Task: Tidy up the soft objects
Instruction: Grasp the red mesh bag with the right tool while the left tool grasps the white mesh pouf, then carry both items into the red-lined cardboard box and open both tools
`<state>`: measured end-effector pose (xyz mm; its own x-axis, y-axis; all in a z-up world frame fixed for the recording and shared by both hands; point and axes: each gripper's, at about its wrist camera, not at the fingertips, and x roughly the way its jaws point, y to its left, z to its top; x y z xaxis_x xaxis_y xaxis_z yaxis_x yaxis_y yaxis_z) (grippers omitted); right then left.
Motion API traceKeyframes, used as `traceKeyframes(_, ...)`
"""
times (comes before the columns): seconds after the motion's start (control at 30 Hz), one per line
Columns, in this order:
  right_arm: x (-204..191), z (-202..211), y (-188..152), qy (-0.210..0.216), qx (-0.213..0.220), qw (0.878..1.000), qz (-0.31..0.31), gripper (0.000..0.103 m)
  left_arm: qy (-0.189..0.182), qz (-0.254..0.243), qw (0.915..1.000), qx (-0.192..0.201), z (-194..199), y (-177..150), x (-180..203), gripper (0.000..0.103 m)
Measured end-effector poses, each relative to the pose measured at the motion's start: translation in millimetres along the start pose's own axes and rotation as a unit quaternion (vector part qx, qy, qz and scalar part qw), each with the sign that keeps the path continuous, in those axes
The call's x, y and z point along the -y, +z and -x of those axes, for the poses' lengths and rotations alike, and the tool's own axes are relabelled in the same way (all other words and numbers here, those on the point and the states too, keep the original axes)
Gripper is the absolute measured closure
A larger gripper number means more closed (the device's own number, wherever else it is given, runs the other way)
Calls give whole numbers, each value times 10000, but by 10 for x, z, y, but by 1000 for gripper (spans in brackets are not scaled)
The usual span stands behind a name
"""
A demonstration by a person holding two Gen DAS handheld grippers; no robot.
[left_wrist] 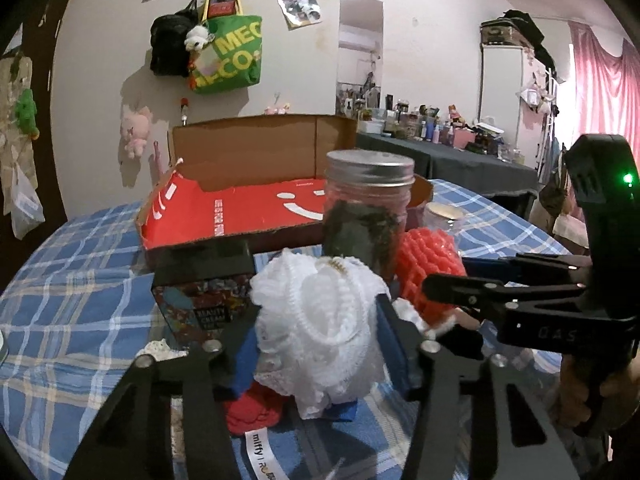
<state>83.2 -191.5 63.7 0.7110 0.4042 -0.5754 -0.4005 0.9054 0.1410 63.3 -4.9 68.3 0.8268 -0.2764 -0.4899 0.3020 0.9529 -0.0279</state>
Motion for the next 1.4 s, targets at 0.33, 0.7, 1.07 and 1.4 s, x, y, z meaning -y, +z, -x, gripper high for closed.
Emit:
traceKeyframes(0.33, -76, 223, 1, -105, 296, 9995, 94, 69, 49, 44, 9998, 165, 141, 39, 1, 65)
traceKeyframes(0.7, -149, 564, 17, -243, 593, 9979, 107, 69, 121, 101, 9988, 465, 446, 167, -57, 67)
traceKeyframes(1.07, -207, 897, 124, -368, 956, 9945, 229, 69, 300, 82, 9963, 802, 758, 317, -122, 67)
traceKeyframes(1.4, -171, 1040, 404, -478, 1253, 9900, 436, 69, 423, -15, 9935, 1056, 870, 587, -221, 67)
